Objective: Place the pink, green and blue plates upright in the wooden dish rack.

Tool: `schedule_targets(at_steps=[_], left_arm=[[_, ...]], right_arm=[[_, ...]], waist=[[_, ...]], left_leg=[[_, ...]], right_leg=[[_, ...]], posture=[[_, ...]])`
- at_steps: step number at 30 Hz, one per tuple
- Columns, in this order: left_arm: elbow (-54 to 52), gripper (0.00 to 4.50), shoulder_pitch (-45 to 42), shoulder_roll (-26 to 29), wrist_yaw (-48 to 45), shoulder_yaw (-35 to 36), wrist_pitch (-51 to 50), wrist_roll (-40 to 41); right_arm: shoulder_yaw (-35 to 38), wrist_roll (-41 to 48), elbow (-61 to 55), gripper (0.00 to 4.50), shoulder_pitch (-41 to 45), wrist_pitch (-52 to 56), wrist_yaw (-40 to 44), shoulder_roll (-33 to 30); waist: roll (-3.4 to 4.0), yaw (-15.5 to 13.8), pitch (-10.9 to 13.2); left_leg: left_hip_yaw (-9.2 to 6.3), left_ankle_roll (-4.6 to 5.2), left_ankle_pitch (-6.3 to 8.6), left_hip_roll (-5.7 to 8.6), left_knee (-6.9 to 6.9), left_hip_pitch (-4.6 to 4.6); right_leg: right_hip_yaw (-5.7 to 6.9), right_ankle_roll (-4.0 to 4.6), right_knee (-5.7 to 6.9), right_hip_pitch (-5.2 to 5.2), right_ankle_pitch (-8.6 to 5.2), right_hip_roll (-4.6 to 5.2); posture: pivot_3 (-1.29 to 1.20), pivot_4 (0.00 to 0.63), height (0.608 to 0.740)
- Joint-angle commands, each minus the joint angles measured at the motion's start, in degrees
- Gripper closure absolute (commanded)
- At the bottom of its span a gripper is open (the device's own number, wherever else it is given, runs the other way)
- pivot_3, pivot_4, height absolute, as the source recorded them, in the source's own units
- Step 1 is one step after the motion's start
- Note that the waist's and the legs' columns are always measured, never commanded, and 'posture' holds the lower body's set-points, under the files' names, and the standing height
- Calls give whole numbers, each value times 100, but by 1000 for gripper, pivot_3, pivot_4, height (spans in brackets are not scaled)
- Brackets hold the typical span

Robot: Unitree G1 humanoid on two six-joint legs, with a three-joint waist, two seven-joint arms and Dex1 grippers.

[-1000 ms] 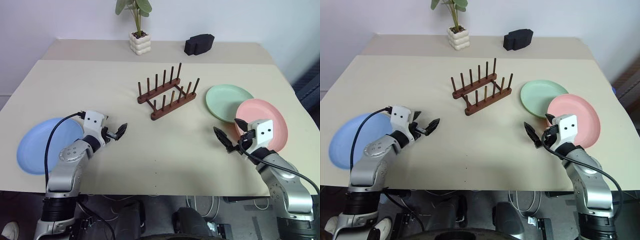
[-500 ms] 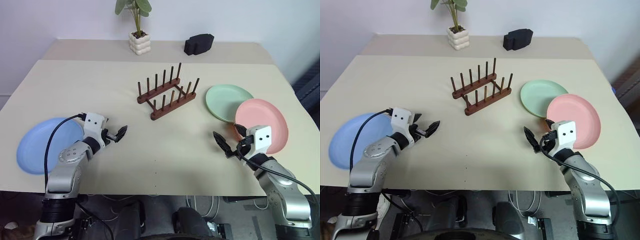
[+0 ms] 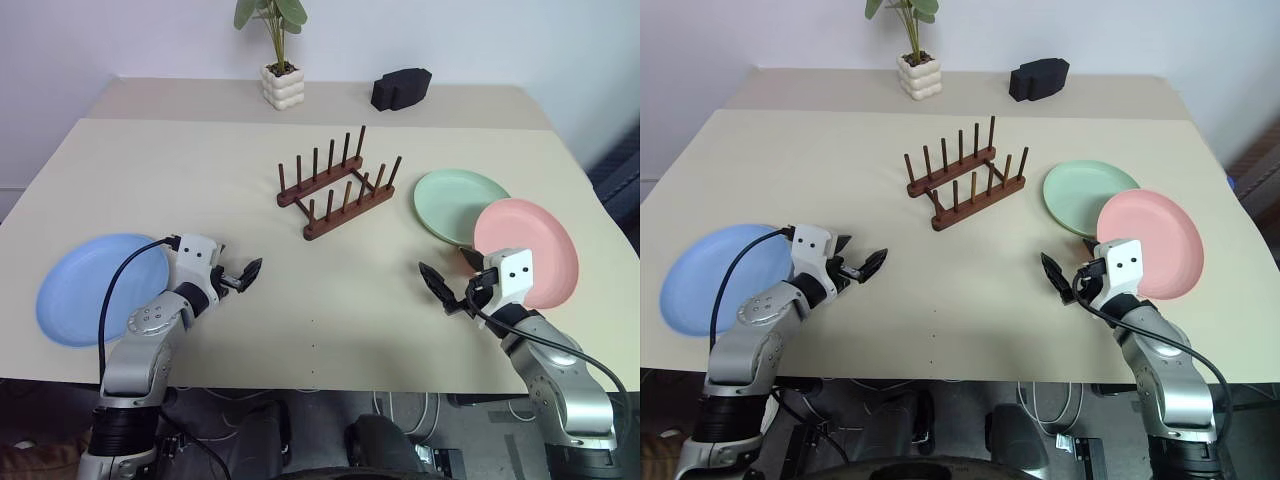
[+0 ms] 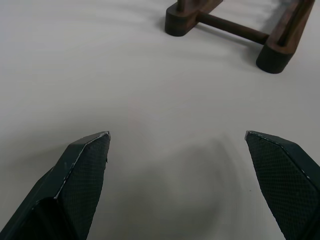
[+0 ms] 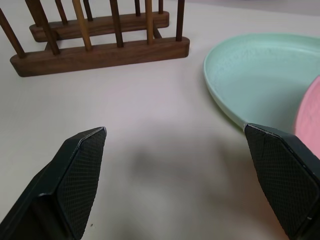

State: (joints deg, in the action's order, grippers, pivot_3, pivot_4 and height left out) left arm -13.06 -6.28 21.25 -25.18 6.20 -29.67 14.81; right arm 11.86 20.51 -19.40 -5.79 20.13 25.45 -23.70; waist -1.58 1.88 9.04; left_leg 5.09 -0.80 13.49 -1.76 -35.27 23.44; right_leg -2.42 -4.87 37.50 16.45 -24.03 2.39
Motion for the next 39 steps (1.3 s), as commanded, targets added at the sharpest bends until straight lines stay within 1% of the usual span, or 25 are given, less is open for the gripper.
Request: schedule_targets(at_steps=[1,9,12,16,19,23,27,34,39], left_arm=[[-148,52,-13,47,-34,12,70,51],[36,52,-184,91,-124,-16,177,11],[150,52,-426,258,-488,-203,273,14],[533,52,-984,453,-1082,-500,408,69],[872,52,-1480,520,-1553,-909,481,-47],[1494,52,-2088,312,-1444,-1039,591,-205],[2011,52,-2405,59,-1607,-1340,825,-364],[3028,52,-2811,-323,-1612,-1715,1297,-750],[3684,52,-3137,-598,-1556,-1676,1507,-849]], right_arm=[[152,67,-305,0,-54,-7,-38,-38],[189,68,-339,0,38,45,-81,-70],[191,64,-400,0,12,48,-109,-55],[68,55,-536,0,-15,39,-117,-8],[-106,23,-641,0,-102,39,-39,-2],[-410,-25,-866,0,-248,95,10,-1],[-679,-60,-1297,0,-460,247,70,-119],[-520,-119,-1560,0,-776,267,-147,-43],[-490,-136,-1609,0,-906,215,-226,-19]], waist=[[0,-1,0],[0,4,0],[0,-24,0],[1,-110,0],[1,-126,0],[2,-117,1],[3,-115,1],[-1,-123,3],[-2,-122,4]], left_leg=[[0,0,0,0,0,0],[0,0,0,0,0,0],[0,0,0,0,0,0],[1,-1,-1,0,-2,0],[1,-1,-1,1,-3,0],[1,-1,-1,1,-3,1],[1,0,-2,-1,-5,1],[-1,0,-2,-2,-21,3],[-3,3,0,-2,-44,6]], right_leg=[[0,0,0,0,0,0],[0,0,0,0,0,0],[0,0,0,0,0,-1],[0,0,1,0,0,-2],[1,0,1,0,0,-2],[1,0,1,0,0,-3],[0,0,1,2,0,-5],[2,0,9,1,0,-5],[3,-1,28,0,0,-5]], posture=[[0,150,740],[0,150,740],[0,150,740],[0,150,740],[0,150,740],[0,150,740],[0,150,740],[0,150,740],[0,150,740]])
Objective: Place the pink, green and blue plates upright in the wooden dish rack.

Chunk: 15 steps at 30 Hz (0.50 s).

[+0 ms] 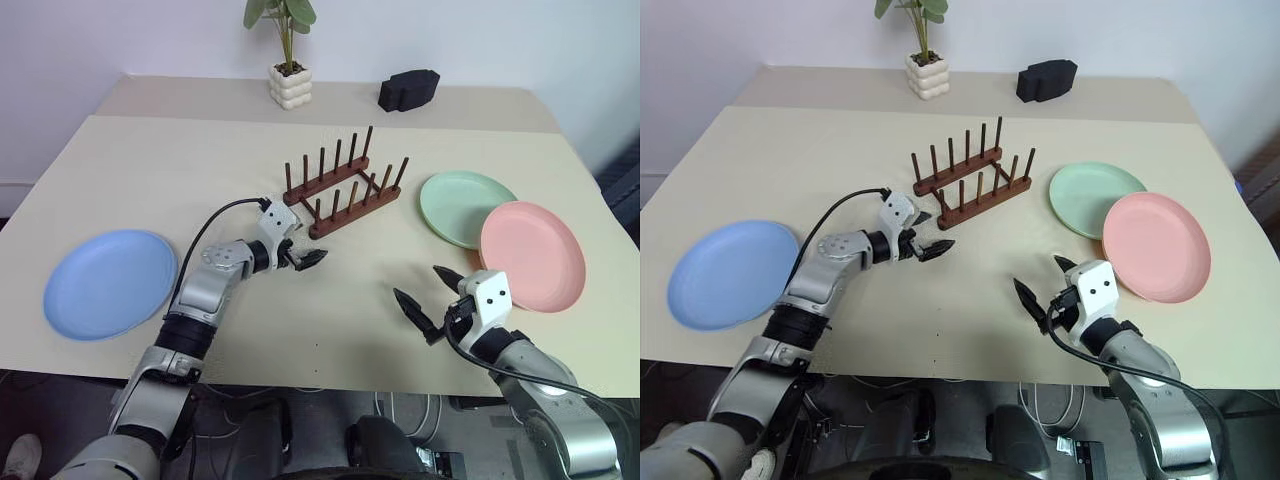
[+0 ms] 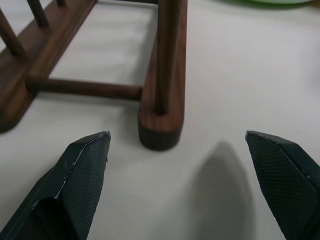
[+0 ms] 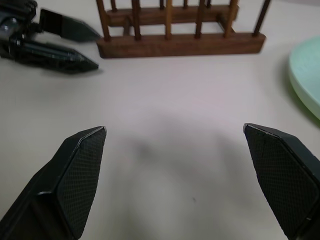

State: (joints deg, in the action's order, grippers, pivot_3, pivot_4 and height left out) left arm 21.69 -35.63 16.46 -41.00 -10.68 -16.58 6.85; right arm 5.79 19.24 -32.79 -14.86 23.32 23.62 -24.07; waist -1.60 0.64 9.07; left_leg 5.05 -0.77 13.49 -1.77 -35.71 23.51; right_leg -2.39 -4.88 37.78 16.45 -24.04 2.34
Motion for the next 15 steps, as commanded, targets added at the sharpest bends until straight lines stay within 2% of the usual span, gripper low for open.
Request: schedule_targets(at_steps=[1,7,10,13,15], left_arm=[[355,52,-268,-184,8,16,234,-56],[1091,52,-663,-500,-264,-120,388,-172],[1327,1310,-789,-563,-218,-103,405,-265],[1393,2831,-811,-567,-240,-48,469,-284],[1397,3691,-786,-532,-263,-24,506,-296]], right_arm=[[112,-17,-263,0,9,-110,-57,20],[71,-34,-181,0,107,-90,32,-78],[97,161,-256,0,45,91,268,-214],[103,381,-373,0,-164,296,565,-432],[133,443,-417,0,-298,365,690,-551]], waist=[[0,2,0],[-2,8,1],[-2,3,1],[-2,-2,1],[-2,-11,1]], left_leg=[[-1,0,0,0,-4,0],[-5,1,1,0,-23,0],[-6,2,1,0,-27,0],[-7,6,3,0,-27,3],[-9,6,4,0,-28,6]], right_leg=[[0,0,5,1,0,0],[1,-1,27,2,0,-1],[1,-1,29,1,0,-1],[3,-2,27,0,-1,-1],[5,-4,27,0,-2,-1]], posture=[[0,150,740],[0,150,740],[0,150,740],[0,150,740],[0,150,740]])
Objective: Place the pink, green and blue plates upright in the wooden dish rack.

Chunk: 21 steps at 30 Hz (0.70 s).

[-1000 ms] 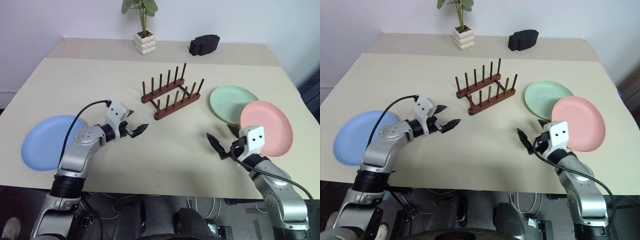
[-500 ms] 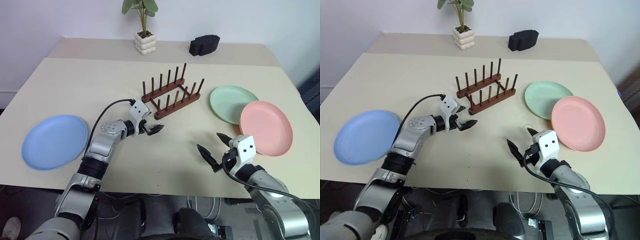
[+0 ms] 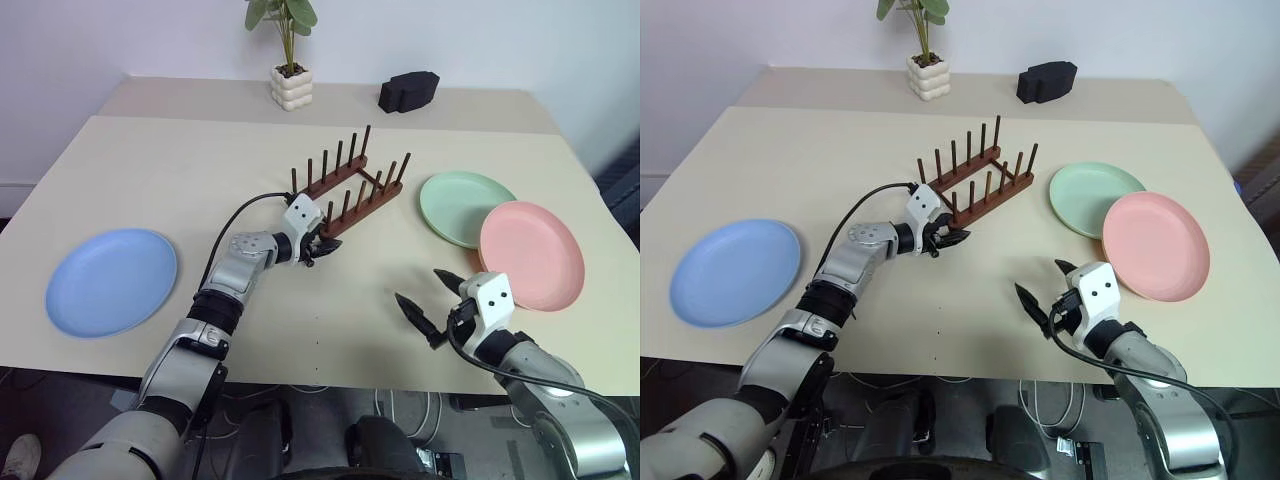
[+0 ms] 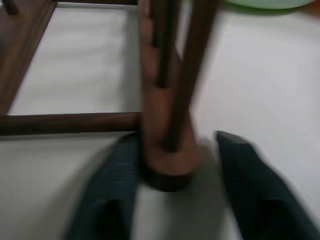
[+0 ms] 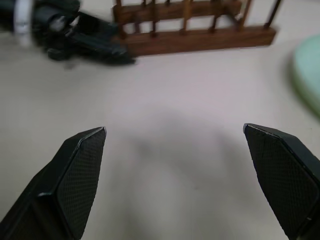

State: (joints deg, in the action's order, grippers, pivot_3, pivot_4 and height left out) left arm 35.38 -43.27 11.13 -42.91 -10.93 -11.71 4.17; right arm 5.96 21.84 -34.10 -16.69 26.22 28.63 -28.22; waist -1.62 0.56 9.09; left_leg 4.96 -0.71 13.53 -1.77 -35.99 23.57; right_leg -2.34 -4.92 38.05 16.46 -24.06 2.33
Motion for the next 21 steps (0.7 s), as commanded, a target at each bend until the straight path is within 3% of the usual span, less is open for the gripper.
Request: schedule_targets(at_steps=[1,6,16,21], left_arm=[[45,3709,-14,26,-81,19,46,-40],[-85,3708,90,213,-233,86,266,-27],[-906,3708,826,1867,-2441,123,1054,361],[-1372,3708,1010,2104,-3065,12,1166,528]], right_arm=[[136,198,-293,0,-148,84,218,-177],[237,135,-292,0,-133,34,188,-246],[634,362,-243,0,-200,132,483,-450],[576,483,-244,0,-356,230,773,-628]], waist=[[0,6,0],[-1,33,1],[3,3,5],[1,4,6]], left_leg=[[-1,0,0,0,-2,0],[-3,2,1,0,-8,-1],[0,0,0,-3,-2,0],[-2,33,20,0,-10,0]], right_leg=[[1,0,-1,-2,0,0],[1,0,6,-2,1,1],[3,0,0,1,0,0],[8,0,1,-5,1,9]], posture=[[0,150,740],[0,150,740],[0,150,740],[0,150,740]])
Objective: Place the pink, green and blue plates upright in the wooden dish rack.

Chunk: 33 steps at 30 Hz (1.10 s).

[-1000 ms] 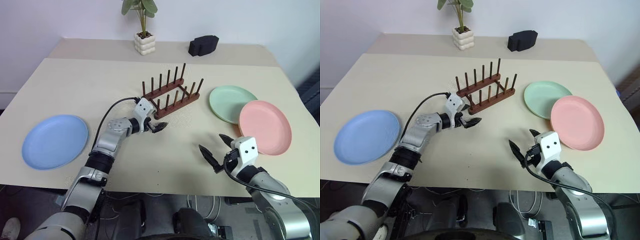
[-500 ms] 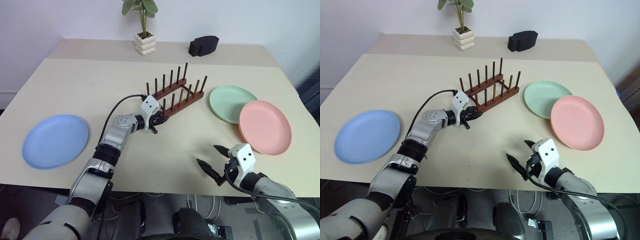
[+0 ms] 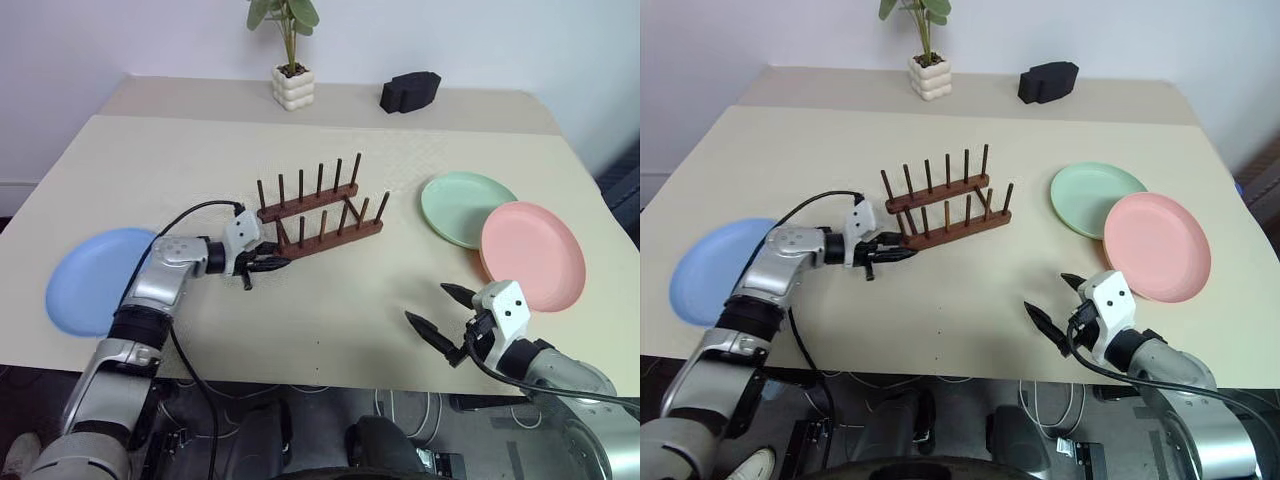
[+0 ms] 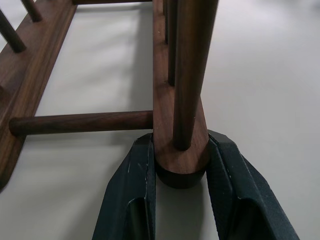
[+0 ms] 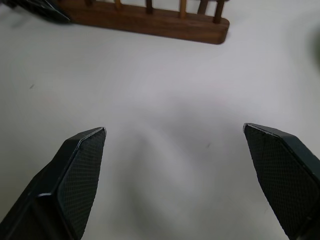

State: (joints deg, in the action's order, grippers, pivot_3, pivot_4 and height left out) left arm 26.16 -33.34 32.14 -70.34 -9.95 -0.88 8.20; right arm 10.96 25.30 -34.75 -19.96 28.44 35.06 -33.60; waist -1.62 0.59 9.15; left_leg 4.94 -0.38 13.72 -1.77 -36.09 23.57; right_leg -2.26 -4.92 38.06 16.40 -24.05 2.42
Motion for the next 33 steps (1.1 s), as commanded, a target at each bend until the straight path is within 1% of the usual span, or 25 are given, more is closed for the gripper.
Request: schedule_targets(at_steps=[1,9,21,27,33], left_arm=[[-545,3708,47,-11,-379,-119,71,138],[-817,3708,163,-190,-597,-394,91,35],[-343,3708,-112,-681,-468,-698,361,-264],[-170,3708,-211,-794,-421,-712,415,-290],[-148,3708,-161,-752,-457,-705,403,-287]], right_arm=[[64,129,-176,0,-39,0,142,-95],[116,83,-124,0,-116,-84,158,-54],[217,82,-246,0,-326,-108,146,-71],[191,31,-259,0,-324,-141,77,-44],[154,0,-266,0,-284,-131,39,-31]], waist=[[0,8,0],[1,22,0],[0,17,1],[0,19,1],[0,19,1]], left_leg=[[0,1,0,0,0,0],[-1,3,1,0,4,2],[-2,7,3,0,-2,3],[-2,7,3,0,-2,3],[-2,6,2,0,-2,3]], right_leg=[[0,0,0,0,0,0],[-1,0,1,5,0,-2],[-1,-1,2,3,0,-2],[-1,-1,2,3,0,-3],[-1,-1,2,3,0,-3]], posture=[[0,150,740],[0,150,740],[0,150,740],[0,150,740],[0,150,740]])
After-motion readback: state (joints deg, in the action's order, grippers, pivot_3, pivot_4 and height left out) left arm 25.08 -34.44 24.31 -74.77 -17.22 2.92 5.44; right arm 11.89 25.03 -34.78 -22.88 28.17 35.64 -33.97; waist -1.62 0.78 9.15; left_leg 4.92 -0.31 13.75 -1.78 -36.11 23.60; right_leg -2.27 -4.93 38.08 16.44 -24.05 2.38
